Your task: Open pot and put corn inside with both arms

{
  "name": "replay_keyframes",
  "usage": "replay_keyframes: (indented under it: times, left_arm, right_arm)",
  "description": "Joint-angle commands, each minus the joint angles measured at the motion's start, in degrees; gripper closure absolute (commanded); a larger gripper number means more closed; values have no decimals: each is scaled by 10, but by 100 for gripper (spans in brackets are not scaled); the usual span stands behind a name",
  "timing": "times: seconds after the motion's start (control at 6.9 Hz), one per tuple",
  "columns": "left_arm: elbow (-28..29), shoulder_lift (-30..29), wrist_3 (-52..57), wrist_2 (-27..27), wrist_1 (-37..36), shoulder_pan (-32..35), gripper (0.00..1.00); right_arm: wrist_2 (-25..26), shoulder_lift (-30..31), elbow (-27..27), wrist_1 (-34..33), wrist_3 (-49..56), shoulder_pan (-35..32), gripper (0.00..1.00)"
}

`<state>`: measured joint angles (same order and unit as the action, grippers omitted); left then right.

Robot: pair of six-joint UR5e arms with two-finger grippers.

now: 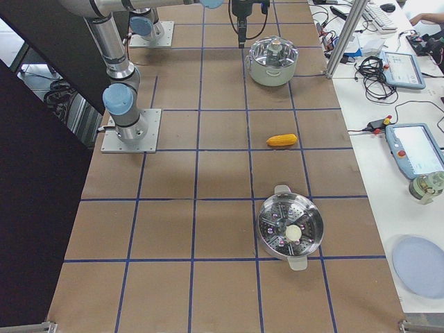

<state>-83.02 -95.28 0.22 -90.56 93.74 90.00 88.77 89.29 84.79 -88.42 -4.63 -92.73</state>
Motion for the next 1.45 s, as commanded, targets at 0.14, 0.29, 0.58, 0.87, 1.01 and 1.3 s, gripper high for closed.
replay_keyframes:
  times: [0.14, 0.29, 0.58, 0.87, 1.01, 1.3]
  left_arm:
    - [131, -115, -48, -7, -8, 32, 0]
    - [160, -152, -93, -5, -29, 61, 0]
    - [168, -216, -158, 37, -129, 109, 0]
    - [168, -268, -198, 62, -168, 126, 0]
    - [169, -282, -237, 61, -190, 150, 0]
    - [169, -298, -266, 55, -211, 166, 0]
  right_arm:
    - [0, 0, -1, 0, 0, 0, 0]
    - [0, 0, -1, 0, 0, 0, 0]
    - [0, 0, -1, 0, 0, 0, 0]
    - [-2, 0, -1, -1, 0, 0, 0]
    - [-2, 0, -1, 0, 0, 0, 0]
    - [-1, 0, -1, 0, 0, 0, 0]
